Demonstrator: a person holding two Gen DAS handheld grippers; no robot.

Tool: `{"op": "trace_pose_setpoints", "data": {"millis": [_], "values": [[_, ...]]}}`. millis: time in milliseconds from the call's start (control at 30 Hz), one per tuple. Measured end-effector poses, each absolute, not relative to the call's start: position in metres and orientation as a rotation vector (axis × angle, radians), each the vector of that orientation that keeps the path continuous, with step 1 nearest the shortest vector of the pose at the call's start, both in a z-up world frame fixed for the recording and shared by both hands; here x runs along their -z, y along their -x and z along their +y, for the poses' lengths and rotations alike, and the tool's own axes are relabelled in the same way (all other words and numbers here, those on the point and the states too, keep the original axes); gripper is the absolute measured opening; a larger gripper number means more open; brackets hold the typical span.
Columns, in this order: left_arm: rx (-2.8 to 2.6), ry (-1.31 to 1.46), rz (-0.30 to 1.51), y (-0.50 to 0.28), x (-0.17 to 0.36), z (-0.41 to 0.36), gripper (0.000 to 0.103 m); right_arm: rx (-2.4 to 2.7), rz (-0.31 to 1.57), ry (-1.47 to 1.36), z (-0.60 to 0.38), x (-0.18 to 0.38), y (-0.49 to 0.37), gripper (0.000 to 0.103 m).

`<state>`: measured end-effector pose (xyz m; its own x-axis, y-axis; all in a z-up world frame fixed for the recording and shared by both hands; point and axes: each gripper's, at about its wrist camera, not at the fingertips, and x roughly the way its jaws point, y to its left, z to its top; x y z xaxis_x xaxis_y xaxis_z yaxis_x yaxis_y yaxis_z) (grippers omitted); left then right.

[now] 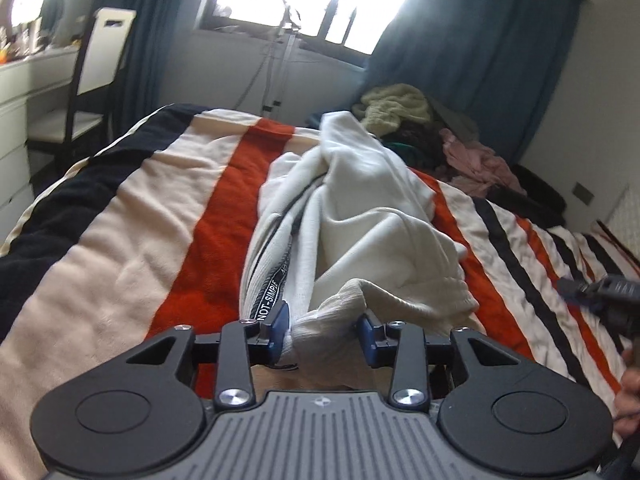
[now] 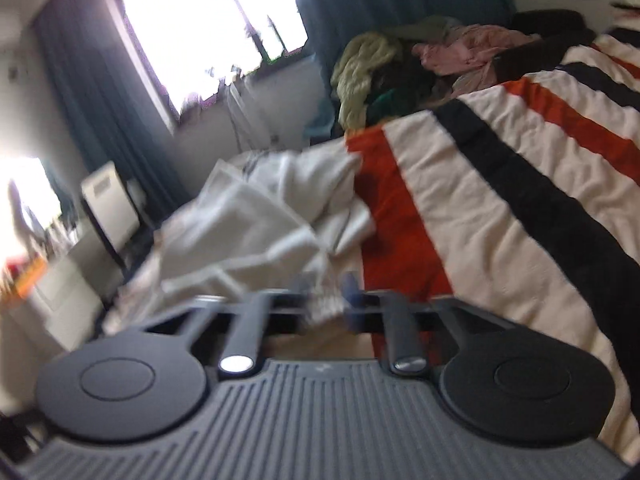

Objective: Fold clothes

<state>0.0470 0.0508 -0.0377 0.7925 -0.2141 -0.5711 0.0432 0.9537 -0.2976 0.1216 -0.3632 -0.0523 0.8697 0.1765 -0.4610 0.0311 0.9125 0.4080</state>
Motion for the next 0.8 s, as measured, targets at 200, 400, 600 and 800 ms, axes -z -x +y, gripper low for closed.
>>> {"op": "trace_pose_setpoints", "data": {"millis": [200, 400, 600, 800], "values": [[0.11, 0.315, 0.642, -0.051, 0.037, 0.058, 0.039, -0.193, 0.612, -0.215, -0.285, 0.072, -0.133, 0.091], [0.098, 0.342, 0.633, -0.051, 0.038, 0.06, 0.039, -0.212, 0.582, 0.035, -0.232, 0.095, -0.153, 0.091], [0.069, 0.366, 0.638, -0.056, 0.041, 0.064, 0.039, -0.291, 0.559, 0.121, -0.211, 0.112, -0.165, 0.091], [0.058, 0.334, 0.635, -0.056, 0.042, 0.059, 0.04, -0.145, 0.441, -0.019, -0.232, 0.105, -0.176, 0.091]]}}
